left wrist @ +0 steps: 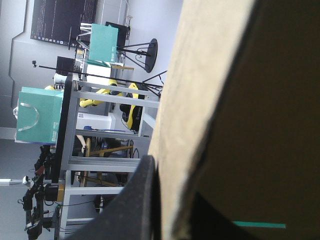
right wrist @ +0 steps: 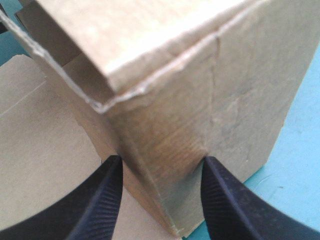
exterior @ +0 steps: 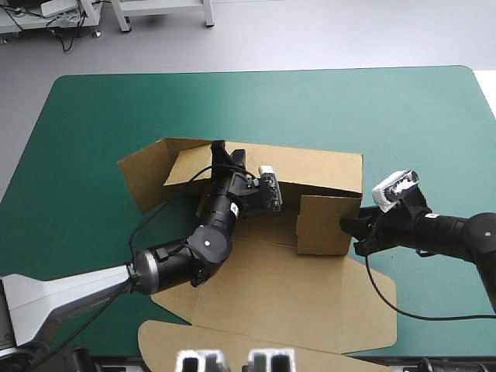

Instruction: Fold the box

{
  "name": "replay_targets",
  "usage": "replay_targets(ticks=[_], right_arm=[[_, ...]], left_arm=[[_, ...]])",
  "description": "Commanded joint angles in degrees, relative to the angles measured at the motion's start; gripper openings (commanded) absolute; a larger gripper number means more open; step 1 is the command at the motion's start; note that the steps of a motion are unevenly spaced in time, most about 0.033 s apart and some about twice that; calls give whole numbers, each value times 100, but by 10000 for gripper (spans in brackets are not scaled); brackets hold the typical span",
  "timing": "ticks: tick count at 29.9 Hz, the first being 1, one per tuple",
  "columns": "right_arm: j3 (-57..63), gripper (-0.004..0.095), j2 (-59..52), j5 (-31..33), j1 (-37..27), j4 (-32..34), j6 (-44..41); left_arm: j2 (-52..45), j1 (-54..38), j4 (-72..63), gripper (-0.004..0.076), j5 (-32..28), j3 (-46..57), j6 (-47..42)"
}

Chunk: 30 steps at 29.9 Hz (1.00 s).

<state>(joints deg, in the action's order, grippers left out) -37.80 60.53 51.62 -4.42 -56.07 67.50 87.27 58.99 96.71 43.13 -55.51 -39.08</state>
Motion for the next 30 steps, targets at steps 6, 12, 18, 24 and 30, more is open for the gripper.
replay_targets(ticks=[6,12,18,24,30], right_arm=[[-163,455,-62,-621,-6,-1190,937],[-163,441,225,-1129,-6,-1680,936],[-163,431,928,-1118,-6,-2483,1674],[-163,115,1564,-1000,-6,-3620,2861],[-163,-7,1733,-954,-6,-4164,3303]], left_arm=[[-194,17,143,-9,-286,-630,-198],[-194,17,-100,-9,-620,-672,-135],[-194,17,-173,-9,-924,-672,-135],[-194,17,-173,-9,-1040,-672,96],[-194,17,-263,-9,-1241,-672,96]])
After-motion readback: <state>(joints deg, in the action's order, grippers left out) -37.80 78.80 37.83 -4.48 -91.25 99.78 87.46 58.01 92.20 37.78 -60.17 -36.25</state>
